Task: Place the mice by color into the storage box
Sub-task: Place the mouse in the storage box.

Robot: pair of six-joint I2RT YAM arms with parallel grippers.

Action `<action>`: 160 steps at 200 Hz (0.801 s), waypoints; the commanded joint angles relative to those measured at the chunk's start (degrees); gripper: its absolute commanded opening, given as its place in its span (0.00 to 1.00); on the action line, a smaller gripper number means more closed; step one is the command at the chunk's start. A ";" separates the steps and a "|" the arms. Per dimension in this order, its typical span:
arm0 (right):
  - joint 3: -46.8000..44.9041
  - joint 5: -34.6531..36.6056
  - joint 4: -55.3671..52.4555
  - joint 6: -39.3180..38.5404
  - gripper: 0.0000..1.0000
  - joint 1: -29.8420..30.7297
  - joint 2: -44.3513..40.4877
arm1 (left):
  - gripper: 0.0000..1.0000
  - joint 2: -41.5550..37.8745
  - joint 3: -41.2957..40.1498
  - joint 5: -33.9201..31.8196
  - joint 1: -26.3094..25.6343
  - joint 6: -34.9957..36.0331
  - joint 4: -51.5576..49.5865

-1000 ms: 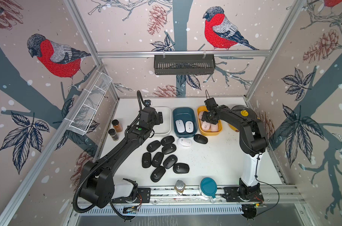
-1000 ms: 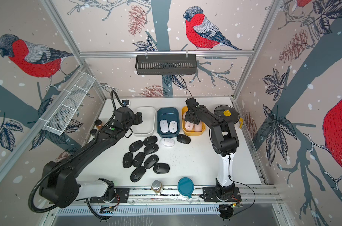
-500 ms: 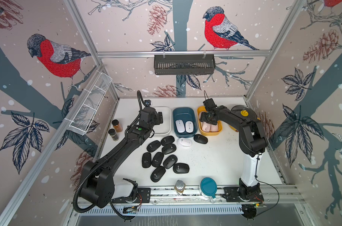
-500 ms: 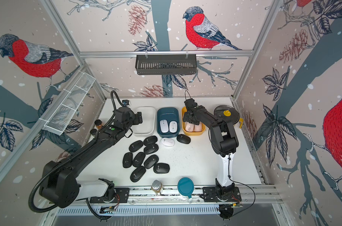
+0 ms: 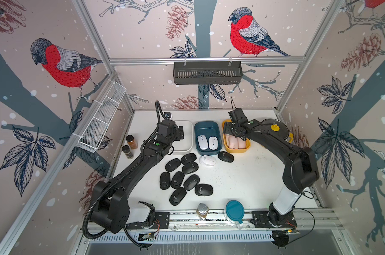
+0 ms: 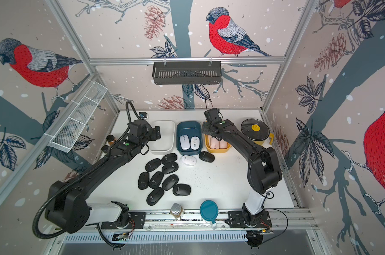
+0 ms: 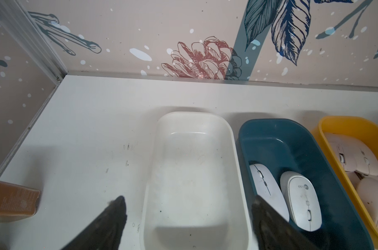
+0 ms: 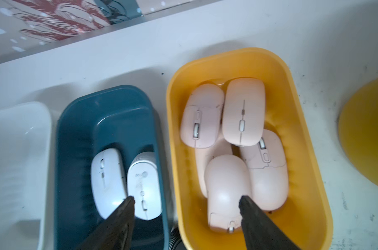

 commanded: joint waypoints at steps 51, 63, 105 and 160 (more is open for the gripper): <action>-14.19 -7.94 8.24 0.79 0.77 2.35 -10.71 | 0.87 -3.79 -5.65 -0.31 -9.85 -5.39 -7.56; -16.24 -8.85 9.08 0.27 0.77 2.26 -12.51 | 0.86 -4.82 -8.16 -0.31 -11.76 -6.87 -8.80; -20.01 -11.42 9.80 -1.64 0.77 1.55 -15.90 | 0.86 -9.96 -17.97 5.70 -16.27 -9.43 -8.71; -22.55 -13.99 11.79 -1.10 0.77 1.15 -16.52 | 0.86 -9.22 -22.73 8.27 -24.11 -11.48 -10.20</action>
